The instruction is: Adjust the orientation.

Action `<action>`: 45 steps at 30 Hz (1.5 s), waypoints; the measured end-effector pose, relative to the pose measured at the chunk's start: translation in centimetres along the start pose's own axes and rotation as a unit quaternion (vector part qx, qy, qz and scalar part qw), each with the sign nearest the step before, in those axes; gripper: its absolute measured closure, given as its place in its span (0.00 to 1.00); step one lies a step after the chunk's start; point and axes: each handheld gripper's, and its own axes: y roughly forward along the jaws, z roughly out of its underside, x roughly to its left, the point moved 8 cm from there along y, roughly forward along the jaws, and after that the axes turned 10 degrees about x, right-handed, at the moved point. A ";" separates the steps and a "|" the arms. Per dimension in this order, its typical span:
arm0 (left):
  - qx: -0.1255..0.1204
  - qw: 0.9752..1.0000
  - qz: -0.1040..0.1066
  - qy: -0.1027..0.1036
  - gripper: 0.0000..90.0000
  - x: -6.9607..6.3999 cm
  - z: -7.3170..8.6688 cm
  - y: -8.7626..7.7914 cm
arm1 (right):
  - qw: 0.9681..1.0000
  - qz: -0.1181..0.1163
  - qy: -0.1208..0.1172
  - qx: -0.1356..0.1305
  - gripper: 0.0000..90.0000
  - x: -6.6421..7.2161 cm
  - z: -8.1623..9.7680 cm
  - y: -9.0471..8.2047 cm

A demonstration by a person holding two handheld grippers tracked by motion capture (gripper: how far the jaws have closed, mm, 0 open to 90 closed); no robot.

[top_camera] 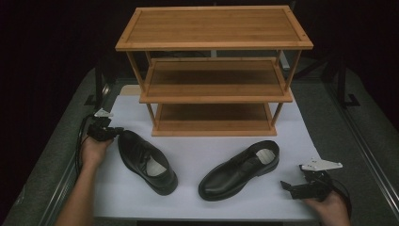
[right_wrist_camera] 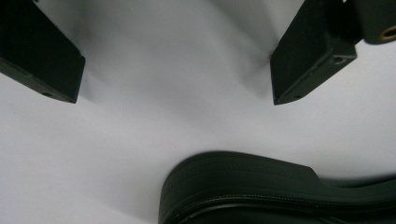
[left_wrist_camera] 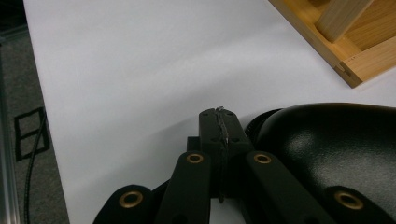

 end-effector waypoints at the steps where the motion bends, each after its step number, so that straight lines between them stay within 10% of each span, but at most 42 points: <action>1: -0.001 1.000 0.000 0.001 1.00 0.0 0.0 0.0 | 1.000 0.001 0.000 0.000 0.03 0.0 0.0 0.0; 8: -0.008 1.000 0.013 0.014 1.00 -0.9 -0.3 0.1 | 1.000 0.001 -0.001 0.001 0.03 0.0 0.0 0.0; 22: -0.016 0.996 0.053 0.076 1.00 -6.8 -1.8 1.1 | 1.000 0.000 0.000 0.000 0.03 0.0 0.0 0.0; 28: -0.023 0.995 0.056 0.074 1.00 -6.9 -1.8 0.8 | 1.000 0.000 0.000 0.000 0.03 0.0 0.0 0.0; 45: -0.048 0.993 0.091 0.048 1.00 -8.2 5.3 -4.8 | 1.000 0.001 -0.001 0.001 0.03 0.0 0.0 0.0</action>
